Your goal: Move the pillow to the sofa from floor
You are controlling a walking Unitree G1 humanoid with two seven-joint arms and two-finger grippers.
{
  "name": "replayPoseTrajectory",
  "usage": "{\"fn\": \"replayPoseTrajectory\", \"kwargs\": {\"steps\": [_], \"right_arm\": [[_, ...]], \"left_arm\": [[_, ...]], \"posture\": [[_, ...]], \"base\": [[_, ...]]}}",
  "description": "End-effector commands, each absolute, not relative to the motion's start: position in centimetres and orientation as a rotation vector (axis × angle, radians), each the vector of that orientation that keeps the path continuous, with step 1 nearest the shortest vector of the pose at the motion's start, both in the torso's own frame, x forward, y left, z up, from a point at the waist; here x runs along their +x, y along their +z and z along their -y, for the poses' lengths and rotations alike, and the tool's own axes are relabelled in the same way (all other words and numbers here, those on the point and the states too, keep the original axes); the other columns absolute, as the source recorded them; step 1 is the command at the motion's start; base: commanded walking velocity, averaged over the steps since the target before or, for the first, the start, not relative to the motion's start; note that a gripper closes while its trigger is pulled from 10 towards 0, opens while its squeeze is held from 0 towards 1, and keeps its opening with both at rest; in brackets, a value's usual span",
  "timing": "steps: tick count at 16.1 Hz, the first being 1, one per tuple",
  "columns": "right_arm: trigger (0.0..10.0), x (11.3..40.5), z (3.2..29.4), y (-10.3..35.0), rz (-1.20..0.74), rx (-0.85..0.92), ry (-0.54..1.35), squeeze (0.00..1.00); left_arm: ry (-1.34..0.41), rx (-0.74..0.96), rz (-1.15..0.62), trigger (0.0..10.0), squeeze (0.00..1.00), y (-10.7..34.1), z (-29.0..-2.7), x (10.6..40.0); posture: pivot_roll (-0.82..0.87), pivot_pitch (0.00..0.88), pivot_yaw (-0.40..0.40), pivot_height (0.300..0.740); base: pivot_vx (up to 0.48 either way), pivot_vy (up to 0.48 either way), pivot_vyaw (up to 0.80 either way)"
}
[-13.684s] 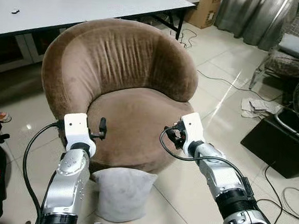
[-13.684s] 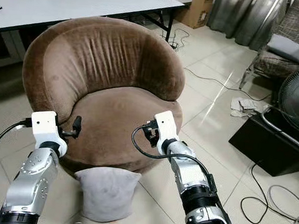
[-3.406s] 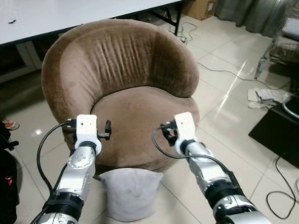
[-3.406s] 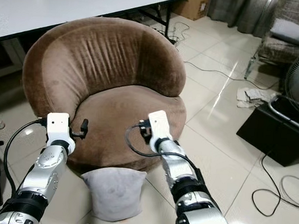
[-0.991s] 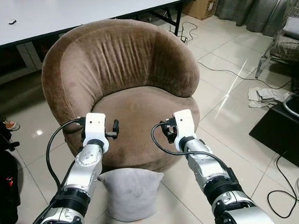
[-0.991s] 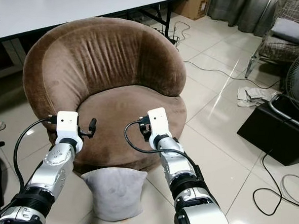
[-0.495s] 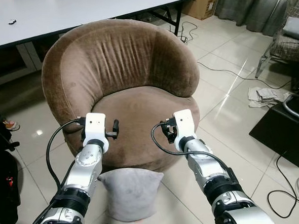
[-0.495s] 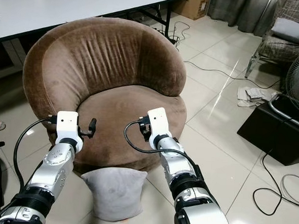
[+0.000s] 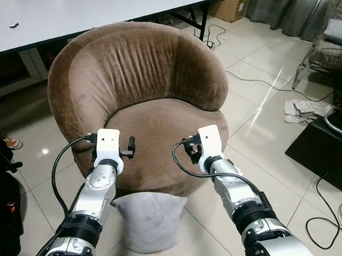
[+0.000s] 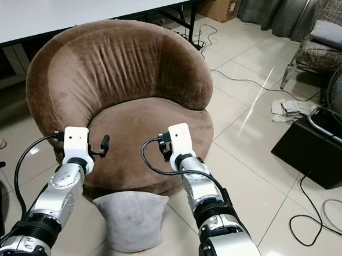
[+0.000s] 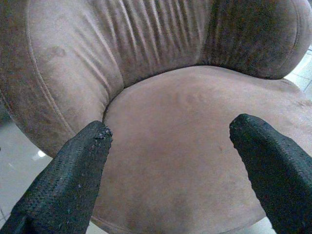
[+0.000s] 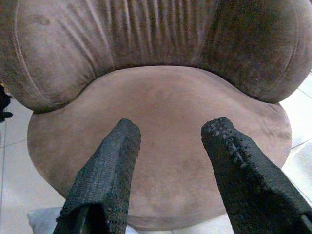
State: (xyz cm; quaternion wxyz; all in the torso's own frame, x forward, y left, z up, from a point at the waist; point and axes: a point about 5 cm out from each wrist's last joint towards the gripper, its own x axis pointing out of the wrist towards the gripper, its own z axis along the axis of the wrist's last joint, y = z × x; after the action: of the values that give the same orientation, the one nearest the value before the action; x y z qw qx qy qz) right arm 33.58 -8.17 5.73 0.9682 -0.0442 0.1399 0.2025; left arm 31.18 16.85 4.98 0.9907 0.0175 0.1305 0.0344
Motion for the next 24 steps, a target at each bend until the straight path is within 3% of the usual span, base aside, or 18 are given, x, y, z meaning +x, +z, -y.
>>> {"fn": "replayPoseTrajectory", "kwargs": {"steps": [1,11,24], "right_arm": [[10.0,33.56,8.04,5.73,-0.277,-0.102,0.421,0.0],[10.0,33.17,7.22,5.65,-0.26,-0.079,0.452,0.0],[10.0,33.05,8.02,5.3,-0.278,-0.092,0.447,0.0]], "left_arm": [[0.06,0.049,-0.258,10.0,0.0,5.19,-16.82,31.45],[0.027,0.018,-0.234,10.0,0.0,5.34,-16.55,31.15],[0.014,0.015,-0.223,10.0,0.0,5.2,-16.22,30.8]], "posture": [[-0.06,0.0,0.016,0.74],[-0.05,0.0,0.016,0.74],[-0.06,0.0,0.004,0.74]], "base": [[0.0,0.0,0.0],[0.0,0.0,0.0],[0.0,0.0,0.0]]}}
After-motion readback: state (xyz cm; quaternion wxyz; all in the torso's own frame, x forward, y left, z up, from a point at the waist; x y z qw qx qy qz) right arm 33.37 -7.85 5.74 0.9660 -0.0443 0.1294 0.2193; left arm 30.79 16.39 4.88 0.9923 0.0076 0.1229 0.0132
